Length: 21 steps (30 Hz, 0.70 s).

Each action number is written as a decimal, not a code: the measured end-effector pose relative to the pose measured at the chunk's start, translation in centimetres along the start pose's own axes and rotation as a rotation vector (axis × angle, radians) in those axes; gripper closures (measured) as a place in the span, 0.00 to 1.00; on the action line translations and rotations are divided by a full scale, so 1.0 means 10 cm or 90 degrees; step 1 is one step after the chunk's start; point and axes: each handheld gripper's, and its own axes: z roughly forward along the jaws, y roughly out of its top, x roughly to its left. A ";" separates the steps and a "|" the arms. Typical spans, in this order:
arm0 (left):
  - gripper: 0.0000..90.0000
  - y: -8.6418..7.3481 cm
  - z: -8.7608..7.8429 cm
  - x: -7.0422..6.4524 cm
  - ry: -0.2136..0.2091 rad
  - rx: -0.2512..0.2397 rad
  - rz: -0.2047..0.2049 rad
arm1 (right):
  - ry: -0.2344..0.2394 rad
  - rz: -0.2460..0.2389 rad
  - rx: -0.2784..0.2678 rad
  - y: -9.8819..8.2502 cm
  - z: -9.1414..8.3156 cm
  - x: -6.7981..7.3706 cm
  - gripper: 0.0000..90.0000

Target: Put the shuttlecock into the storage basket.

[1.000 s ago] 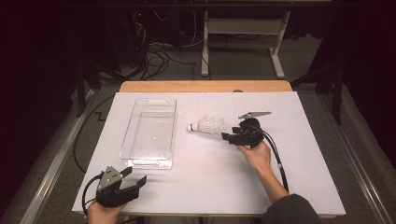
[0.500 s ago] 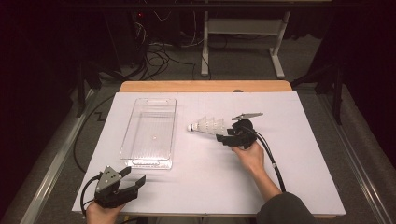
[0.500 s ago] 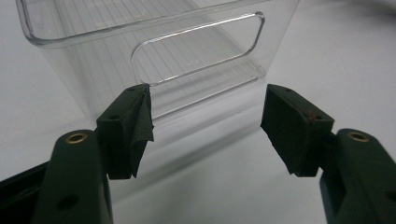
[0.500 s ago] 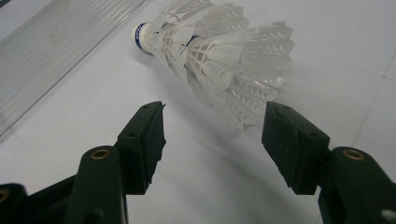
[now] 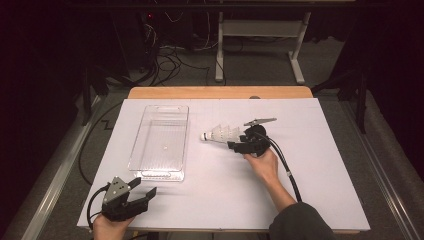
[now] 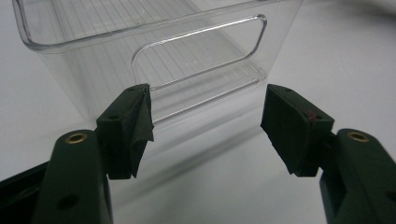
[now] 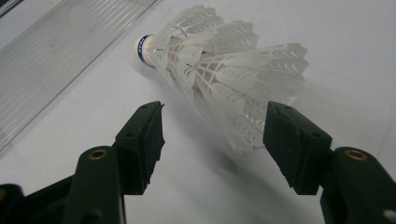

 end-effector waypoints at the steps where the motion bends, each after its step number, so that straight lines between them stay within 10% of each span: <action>1: 0.39 0.00 0.01 0.00 0.000 0.001 0.001 | 0.001 -0.002 0.001 0.01 0.01 0.01 0.43; 21: 0.39 0.00 0.00 0.00 -0.001 0.002 0.001 | 0.008 -0.015 0.011 0.16 0.15 0.08 0.43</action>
